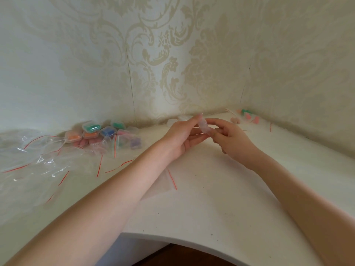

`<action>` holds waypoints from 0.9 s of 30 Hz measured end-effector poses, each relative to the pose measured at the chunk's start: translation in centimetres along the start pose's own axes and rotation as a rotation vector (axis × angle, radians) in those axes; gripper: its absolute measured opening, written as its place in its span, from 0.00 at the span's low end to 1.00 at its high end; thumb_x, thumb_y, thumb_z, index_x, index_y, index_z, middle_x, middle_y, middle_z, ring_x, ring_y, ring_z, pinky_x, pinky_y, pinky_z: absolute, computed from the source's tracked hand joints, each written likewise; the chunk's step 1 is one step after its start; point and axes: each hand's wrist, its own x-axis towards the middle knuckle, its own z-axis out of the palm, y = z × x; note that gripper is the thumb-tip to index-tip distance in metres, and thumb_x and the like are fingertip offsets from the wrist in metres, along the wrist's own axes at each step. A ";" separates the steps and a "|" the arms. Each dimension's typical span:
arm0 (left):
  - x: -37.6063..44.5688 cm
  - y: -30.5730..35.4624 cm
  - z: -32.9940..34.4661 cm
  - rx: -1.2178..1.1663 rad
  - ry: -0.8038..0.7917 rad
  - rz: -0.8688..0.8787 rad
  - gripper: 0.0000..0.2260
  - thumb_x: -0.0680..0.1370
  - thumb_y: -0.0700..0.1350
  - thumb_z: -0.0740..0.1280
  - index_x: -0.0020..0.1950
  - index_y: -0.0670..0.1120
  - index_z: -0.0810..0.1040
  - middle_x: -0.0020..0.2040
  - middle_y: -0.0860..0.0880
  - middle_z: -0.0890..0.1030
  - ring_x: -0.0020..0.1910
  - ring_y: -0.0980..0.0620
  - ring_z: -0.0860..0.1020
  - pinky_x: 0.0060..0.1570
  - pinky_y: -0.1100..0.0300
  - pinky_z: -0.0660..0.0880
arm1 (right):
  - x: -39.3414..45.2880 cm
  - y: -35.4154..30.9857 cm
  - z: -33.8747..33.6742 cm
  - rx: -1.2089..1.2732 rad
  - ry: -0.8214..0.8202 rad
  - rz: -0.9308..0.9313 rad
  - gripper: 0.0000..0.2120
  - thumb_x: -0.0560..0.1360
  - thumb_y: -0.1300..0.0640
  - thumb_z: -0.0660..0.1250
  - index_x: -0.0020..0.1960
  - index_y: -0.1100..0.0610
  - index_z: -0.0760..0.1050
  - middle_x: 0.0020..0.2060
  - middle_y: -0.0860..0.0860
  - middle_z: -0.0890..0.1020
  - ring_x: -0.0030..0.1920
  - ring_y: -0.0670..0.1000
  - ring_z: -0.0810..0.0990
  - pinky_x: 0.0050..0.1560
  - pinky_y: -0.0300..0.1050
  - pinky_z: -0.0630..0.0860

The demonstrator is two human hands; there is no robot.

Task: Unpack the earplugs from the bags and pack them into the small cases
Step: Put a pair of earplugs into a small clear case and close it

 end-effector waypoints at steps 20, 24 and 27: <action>-0.1 0.1 -0.5 0.138 0.053 0.113 0.08 0.73 0.40 0.72 0.49 0.39 0.77 0.43 0.43 0.82 0.44 0.51 0.82 0.46 0.63 0.80 | -0.1 0.4 0.1 -0.114 0.048 0.005 0.11 0.80 0.50 0.59 0.61 0.46 0.74 0.25 0.46 0.66 0.26 0.46 0.62 0.28 0.38 0.62; 0.0 -0.4 -0.4 0.598 0.223 0.433 0.20 0.64 0.43 0.80 0.52 0.43 0.77 0.49 0.48 0.83 0.48 0.56 0.81 0.49 0.64 0.78 | 0.1 0.1 -0.1 0.134 0.068 0.212 0.13 0.82 0.49 0.56 0.56 0.53 0.76 0.24 0.45 0.66 0.23 0.44 0.61 0.23 0.37 0.62; -0.2 -1.0 -0.1 0.720 0.168 0.564 0.17 0.64 0.40 0.79 0.49 0.42 0.79 0.47 0.49 0.81 0.50 0.55 0.80 0.50 0.64 0.78 | -0.1 -0.1 -0.1 0.134 0.019 0.245 0.19 0.80 0.46 0.57 0.47 0.62 0.75 0.22 0.45 0.64 0.24 0.46 0.59 0.22 0.36 0.59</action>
